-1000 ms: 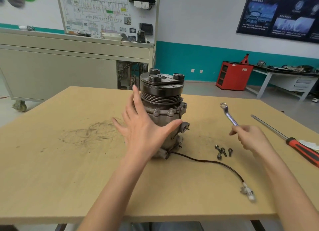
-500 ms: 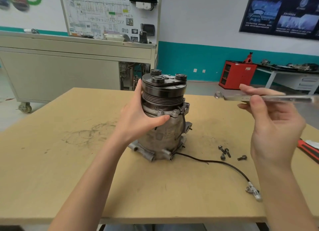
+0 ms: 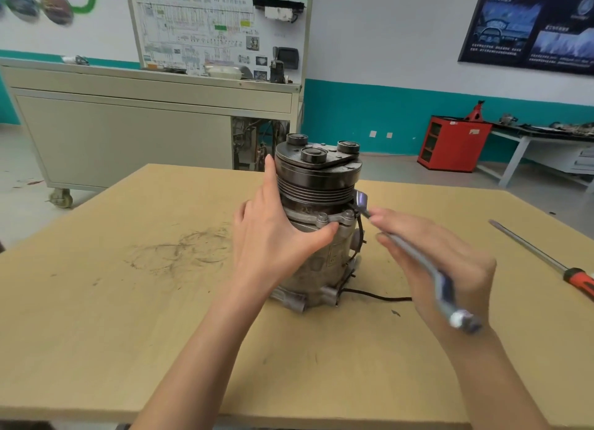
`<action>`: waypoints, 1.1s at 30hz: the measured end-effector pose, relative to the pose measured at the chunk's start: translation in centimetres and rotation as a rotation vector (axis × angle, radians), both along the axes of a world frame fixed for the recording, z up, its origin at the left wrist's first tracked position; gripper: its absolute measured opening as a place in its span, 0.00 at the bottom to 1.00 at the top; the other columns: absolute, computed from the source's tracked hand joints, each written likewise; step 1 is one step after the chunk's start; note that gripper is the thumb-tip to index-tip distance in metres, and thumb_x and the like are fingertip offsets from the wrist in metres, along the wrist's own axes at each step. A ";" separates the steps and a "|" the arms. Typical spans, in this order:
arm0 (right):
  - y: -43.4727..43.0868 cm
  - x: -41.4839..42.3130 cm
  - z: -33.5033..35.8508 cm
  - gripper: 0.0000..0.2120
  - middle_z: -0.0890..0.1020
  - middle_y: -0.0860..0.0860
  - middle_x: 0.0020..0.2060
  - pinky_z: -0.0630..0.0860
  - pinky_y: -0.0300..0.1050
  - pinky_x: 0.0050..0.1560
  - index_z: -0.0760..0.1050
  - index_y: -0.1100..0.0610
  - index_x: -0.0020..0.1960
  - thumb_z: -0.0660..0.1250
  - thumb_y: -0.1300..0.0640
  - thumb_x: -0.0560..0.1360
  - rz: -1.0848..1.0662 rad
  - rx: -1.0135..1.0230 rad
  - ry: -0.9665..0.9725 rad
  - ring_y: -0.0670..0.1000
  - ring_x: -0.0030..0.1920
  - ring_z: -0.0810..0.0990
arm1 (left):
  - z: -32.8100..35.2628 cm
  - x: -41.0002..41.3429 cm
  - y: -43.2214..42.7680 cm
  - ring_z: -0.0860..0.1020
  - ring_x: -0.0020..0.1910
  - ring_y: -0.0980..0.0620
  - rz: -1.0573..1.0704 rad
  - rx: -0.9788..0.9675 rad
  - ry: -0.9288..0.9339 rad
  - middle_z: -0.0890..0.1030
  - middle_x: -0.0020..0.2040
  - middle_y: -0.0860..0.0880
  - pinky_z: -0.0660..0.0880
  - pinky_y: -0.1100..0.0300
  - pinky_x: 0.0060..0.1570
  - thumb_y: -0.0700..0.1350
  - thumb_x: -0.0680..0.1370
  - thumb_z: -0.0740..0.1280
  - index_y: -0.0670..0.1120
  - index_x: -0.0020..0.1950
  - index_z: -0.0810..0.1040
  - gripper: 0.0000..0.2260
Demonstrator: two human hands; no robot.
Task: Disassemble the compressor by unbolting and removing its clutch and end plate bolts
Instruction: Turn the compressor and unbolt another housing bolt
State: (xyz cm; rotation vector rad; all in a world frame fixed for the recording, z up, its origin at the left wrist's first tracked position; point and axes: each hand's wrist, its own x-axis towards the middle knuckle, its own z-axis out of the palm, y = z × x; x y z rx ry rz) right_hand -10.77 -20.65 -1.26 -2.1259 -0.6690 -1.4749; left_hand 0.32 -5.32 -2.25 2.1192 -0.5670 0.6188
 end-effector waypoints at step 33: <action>3.8 2.9 -5.6 0.06 0.84 0.59 0.46 0.81 0.49 0.48 0.83 0.65 0.46 0.75 0.67 0.69 -0.422 -0.212 -0.291 0.57 0.49 0.84 | 0.1 -0.4 0.0 0.65 0.72 0.52 -0.011 -0.009 0.015 0.68 0.73 0.52 0.52 0.55 0.70 0.71 0.61 0.63 0.51 0.80 0.42 0.55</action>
